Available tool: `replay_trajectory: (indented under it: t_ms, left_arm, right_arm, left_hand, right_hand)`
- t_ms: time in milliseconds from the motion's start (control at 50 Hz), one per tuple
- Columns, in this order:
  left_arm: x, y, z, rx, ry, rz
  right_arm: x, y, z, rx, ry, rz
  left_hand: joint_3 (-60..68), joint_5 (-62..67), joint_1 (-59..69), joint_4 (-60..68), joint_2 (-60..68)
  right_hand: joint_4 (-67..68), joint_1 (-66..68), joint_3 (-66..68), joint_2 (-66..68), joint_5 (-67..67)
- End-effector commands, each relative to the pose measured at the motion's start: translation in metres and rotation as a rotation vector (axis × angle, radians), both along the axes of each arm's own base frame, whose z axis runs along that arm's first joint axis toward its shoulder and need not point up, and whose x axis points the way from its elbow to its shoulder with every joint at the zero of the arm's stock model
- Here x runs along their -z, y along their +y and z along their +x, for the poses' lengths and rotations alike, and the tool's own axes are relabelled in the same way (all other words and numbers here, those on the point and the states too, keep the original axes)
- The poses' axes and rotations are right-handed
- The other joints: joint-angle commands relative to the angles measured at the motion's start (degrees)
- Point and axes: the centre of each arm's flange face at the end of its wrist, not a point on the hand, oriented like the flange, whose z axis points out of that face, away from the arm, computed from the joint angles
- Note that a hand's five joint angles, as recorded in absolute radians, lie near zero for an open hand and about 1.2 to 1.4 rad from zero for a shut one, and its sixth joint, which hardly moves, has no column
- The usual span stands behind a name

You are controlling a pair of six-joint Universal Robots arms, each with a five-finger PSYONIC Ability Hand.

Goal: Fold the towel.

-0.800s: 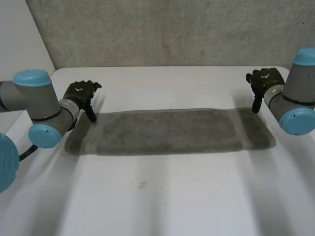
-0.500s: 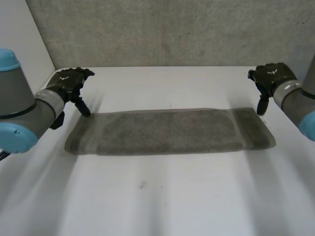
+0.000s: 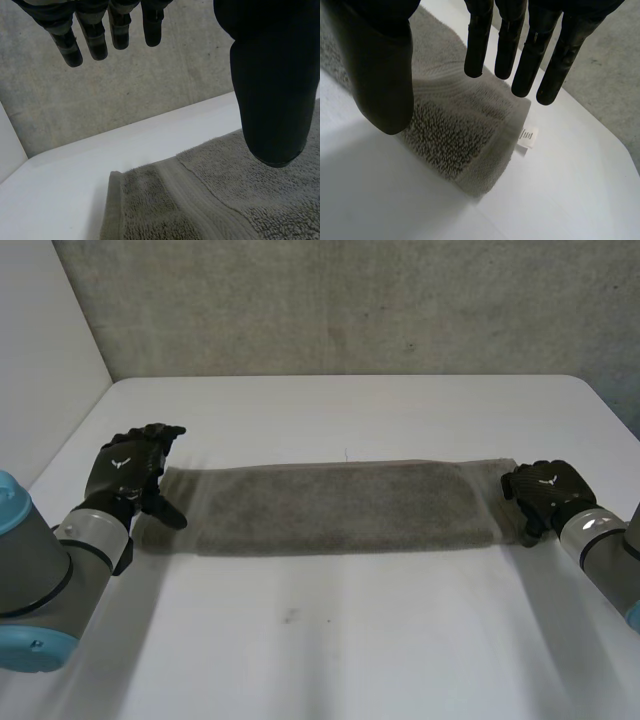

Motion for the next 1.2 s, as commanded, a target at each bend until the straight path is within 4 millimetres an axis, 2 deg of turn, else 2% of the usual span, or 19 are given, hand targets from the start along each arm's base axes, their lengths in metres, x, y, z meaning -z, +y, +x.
replay_trajectory:
  t_ms: [20,180,220,260,300,320,360,400,420,460,520,560,620,860,880,900,920,1040,1200]
  left_arm:
    - [0.0,0.006,-0.002,0.011,-0.004,0.004]
    - [-0.001,0.006,-0.002,0.012,-0.003,0.002]
    - [0.0,0.006,-0.002,0.012,-0.004,0.004]
    - [0.0,0.006,-0.001,0.009,-0.004,0.004]
    - [0.0,0.006,-0.001,0.008,-0.002,0.004]
    - [0.0,0.006,-0.001,0.008,-0.002,0.004]
    - [0.0,0.006,-0.001,0.008,-0.002,0.004]
    - [0.0,0.005,0.0,0.006,-0.002,0.004]
    - [0.0,0.005,0.0,0.006,-0.002,0.004]
    - [0.0,0.005,0.0,0.006,-0.002,0.004]
    - [0.0,0.006,0.0,0.006,-0.003,0.007]
    - [0.0,0.006,0.0,0.006,-0.003,0.007]
    - [0.001,0.007,0.0,0.005,-0.003,0.01]
    - [-0.004,0.009,0.0,0.006,0.001,-0.004]
    - [-0.004,0.009,0.0,0.006,0.001,-0.004]
    - [-0.004,0.009,0.0,0.006,-0.001,-0.003]
    - [-0.004,0.009,0.0,0.006,0.001,-0.004]
    - [-0.004,0.009,0.0,0.007,0.001,-0.004]
    - [-0.004,0.009,-0.001,0.011,0.0,-0.005]
  right_arm:
    - [0.014,-0.003,-0.001,-0.012,0.046,0.013]
    - [0.025,-0.011,-0.005,-0.008,0.091,0.014]
    - [0.027,-0.014,-0.008,-0.001,0.094,0.015]
    - [0.028,-0.021,-0.014,0.021,0.096,0.012]
    - [0.028,-0.021,-0.014,0.022,0.096,0.012]
    - [0.027,-0.027,-0.019,0.044,0.097,0.003]
    - [0.024,-0.036,-0.03,0.105,0.111,-0.01]
    - [0.017,-0.046,-0.054,0.238,0.156,-0.029]
    - [0.017,-0.046,-0.054,0.238,0.157,-0.029]
    - [0.011,-0.052,-0.076,0.33,0.205,-0.039]
    - [0.01,-0.055,-0.088,0.356,0.239,-0.038]
    - [0.008,-0.058,-0.111,0.389,0.296,-0.039]
    - [0.003,-0.06,-0.127,0.415,0.328,-0.049]
    - [-0.005,-0.054,-0.11,0.297,0.171,-0.064]
    - [-0.009,-0.052,-0.108,0.295,0.141,-0.066]
    - [-0.009,-0.052,-0.108,0.295,0.14,-0.066]
    - [-0.014,-0.05,-0.102,0.281,0.109,-0.073]
    - [-0.028,-0.042,-0.074,0.145,0.001,-0.095]
    - [-0.018,-0.04,-0.062,0.026,-0.025,-0.074]
  left_hand:
    - [0.5,-1.7,0.1,0.5,0.6]
    - [0.5,-1.7,0.1,0.5,0.6]
    - [0.5,-1.7,0.1,0.5,0.6]
    - [0.5,-1.7,0.1,0.5,0.6]
    - [0.5,-1.7,0.1,0.5,0.6]
    - [0.5,-1.7,0.1,0.5,0.6]
    - [0.5,-1.7,0.1,0.5,0.6]
    - [0.5,-1.7,0.1,0.5,0.6]
    - [0.5,-1.7,0.1,0.5,0.6]
    - [0.5,-1.7,0.1,0.5,0.6]
    - [0.5,-1.7,0.1,0.5,0.6]
    - [0.5,-1.7,0.1,0.5,0.6]
    - [0.5,-1.7,0.1,0.5,0.6]
    - [0.5,-1.7,0.1,0.5,0.6]
    - [0.5,-1.7,0.1,0.5,0.6]
    - [0.5,-1.7,0.1,0.5,0.6]
    - [0.5,-1.7,0.1,0.5,0.6]
    - [0.5,-1.7,0.1,0.5,0.6]
    - [0.5,-1.7,0.1,0.5,0.6]
  right_hand:
    - [1.1,0.6,0.9,1.2,0.5]
    - [2.3,1.8,2.1,2.4,1.6]
    - [8.7,8.2,8.5,8.8,8.0]
    - [36.1,35.6,35.9,36.2,35.5]
    - [36.3,35.8,36.1,36.4,35.6]
    - [48.5,48.0,48.4,48.6,47.9]
    - [48.7,48.2,48.5,48.7,48.0]
    - [48.7,48.2,48.5,48.7,48.0]
    - [48.7,48.2,48.5,48.7,48.0]
    - [48.7,48.2,48.5,48.7,48.0]
    - [48.7,48.2,48.5,48.7,48.0]
    - [48.7,48.2,48.5,48.7,48.0]
    - [48.7,48.2,48.5,48.7,48.0]
    - [44.7,44.2,44.5,44.8,44.0]
    - [13.4,12.9,13.2,13.5,12.7]
    - [13.1,12.6,12.9,13.1,12.4]
    - [-7.3,-7.8,-7.4,-7.2,-7.9]
    - [-8.0,-8.5,-8.1,-7.9,-8.6]
    - [0.9,0.4,0.8,1.0,0.3]
